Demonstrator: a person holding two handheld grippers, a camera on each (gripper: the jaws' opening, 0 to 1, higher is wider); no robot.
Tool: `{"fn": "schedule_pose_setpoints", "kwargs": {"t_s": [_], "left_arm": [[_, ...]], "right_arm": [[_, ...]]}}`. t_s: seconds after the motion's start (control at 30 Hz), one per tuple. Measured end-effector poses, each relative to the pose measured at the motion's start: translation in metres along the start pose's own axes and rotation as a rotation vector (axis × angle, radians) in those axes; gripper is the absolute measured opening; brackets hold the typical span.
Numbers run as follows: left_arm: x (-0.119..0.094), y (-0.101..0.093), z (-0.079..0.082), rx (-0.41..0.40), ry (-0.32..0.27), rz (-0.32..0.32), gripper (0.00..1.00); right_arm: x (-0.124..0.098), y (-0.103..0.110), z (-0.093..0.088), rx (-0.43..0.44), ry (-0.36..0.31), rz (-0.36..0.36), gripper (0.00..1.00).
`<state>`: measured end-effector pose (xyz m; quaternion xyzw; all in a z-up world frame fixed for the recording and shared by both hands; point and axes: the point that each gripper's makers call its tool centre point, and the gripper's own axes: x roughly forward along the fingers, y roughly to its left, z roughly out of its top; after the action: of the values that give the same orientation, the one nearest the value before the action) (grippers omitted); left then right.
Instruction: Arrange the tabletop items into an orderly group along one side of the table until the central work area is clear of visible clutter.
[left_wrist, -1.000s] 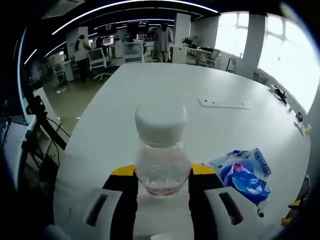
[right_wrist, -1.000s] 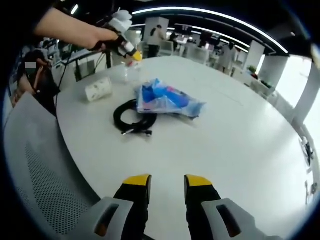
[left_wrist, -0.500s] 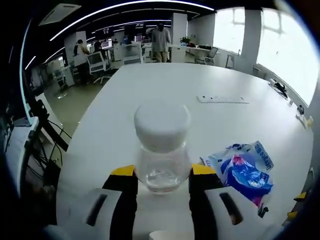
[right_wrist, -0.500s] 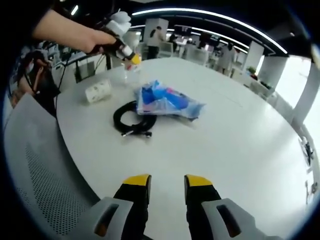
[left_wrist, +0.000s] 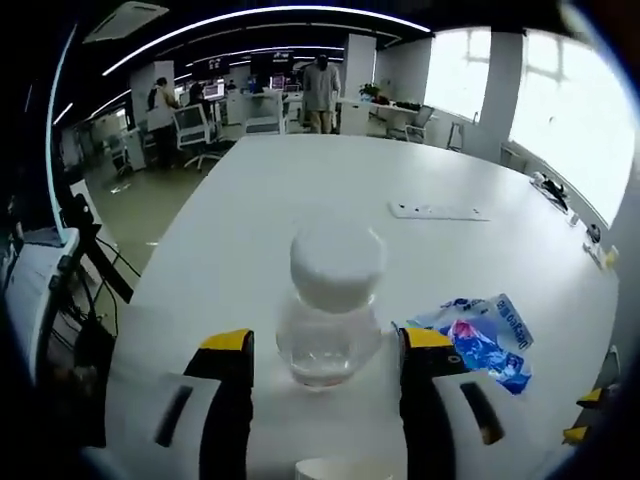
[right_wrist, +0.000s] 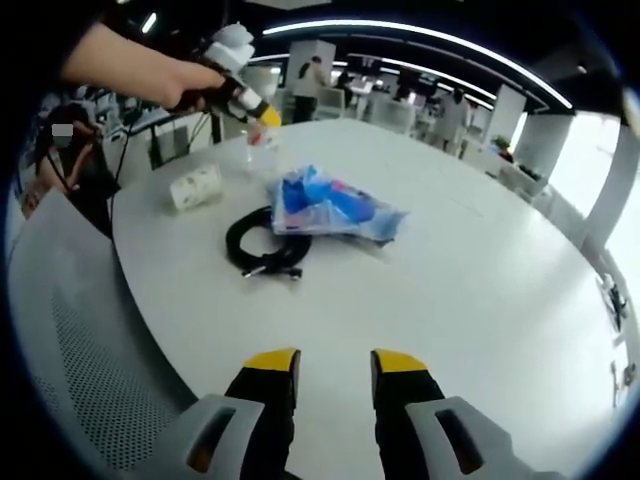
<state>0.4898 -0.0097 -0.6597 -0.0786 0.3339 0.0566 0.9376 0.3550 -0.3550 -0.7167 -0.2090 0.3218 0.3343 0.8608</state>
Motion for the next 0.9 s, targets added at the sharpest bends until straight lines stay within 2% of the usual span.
{"fn": "schedule_pose_setpoints", "kwargs": {"t_s": [0.13,0.4,0.53,0.73,0.8,0.87,0.9], "left_arm": [[-0.015,0.001,-0.002,0.051,-0.017,-0.028,0.73],[-0.061,-0.003,-0.029,0.104,-0.066,-0.076,0.78],[-0.086,-0.009,-0.051,0.218,-0.089,-0.107,0.81],[-0.112,-0.022,-0.065,0.303,-0.129,-0.15,0.85],[-0.122,-0.028,-0.065,0.322,-0.172,-0.166,0.84],[-0.132,-0.032,-0.063,0.387,-0.232,-0.16,0.84],[-0.135,-0.033,-0.065,0.395,-0.247,-0.159,0.84]], "right_arm": [[-0.001,0.0,0.001,-0.002,-0.006,-0.004,0.27],[-0.003,-0.003,0.004,0.007,-0.023,-0.015,0.27],[-0.004,-0.001,0.006,0.006,-0.032,-0.011,0.26],[-0.002,0.003,0.004,-0.012,-0.021,0.0,0.26],[-0.002,0.003,0.003,-0.005,-0.017,0.001,0.26],[-0.003,0.002,0.003,-0.002,-0.016,-0.003,0.25],[-0.003,0.002,0.004,-0.002,-0.019,-0.005,0.25]]}}
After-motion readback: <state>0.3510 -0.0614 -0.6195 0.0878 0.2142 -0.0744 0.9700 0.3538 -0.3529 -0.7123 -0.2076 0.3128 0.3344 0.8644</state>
